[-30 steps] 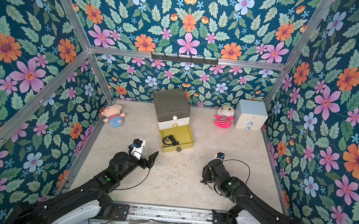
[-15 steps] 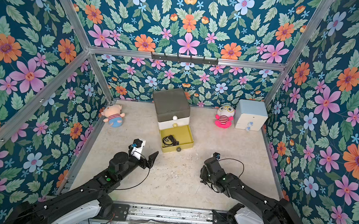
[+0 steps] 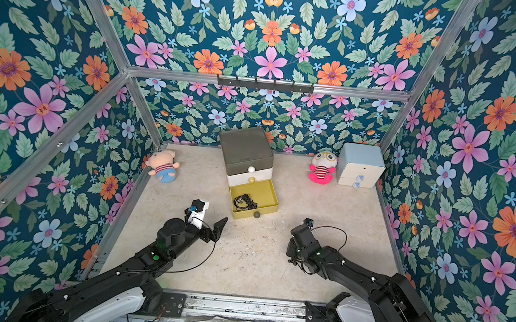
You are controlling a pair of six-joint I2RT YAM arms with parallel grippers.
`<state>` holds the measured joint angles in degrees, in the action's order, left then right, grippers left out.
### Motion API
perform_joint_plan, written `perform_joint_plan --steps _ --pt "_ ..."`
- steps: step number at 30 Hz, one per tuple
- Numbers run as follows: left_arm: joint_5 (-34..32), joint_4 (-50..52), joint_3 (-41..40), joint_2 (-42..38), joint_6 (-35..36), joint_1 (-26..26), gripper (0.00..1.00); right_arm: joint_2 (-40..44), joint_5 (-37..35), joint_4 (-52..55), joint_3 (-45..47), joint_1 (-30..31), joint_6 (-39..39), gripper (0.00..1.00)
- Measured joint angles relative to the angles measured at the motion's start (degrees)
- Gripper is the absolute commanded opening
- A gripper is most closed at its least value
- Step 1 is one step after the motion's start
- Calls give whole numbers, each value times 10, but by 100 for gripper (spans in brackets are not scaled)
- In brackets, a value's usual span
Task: Place the wired earphones into the drawer by color
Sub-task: Pick up the wired earphones from the center of the board.
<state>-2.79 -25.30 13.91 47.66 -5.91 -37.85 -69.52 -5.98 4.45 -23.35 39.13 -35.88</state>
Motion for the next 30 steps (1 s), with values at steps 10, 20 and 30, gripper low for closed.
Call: perform_joint_plan --steps 10,20,30 --pt "-2 0 0 1 0 0 99 -15 0 -12 0 0 0 20" --pt "-2 0 0 -3 0 0 99 -2 0 -12 0 0 0 8" --pt "-4 0 0 -5 0 0 99 45 0 11 -4 0 0 7"
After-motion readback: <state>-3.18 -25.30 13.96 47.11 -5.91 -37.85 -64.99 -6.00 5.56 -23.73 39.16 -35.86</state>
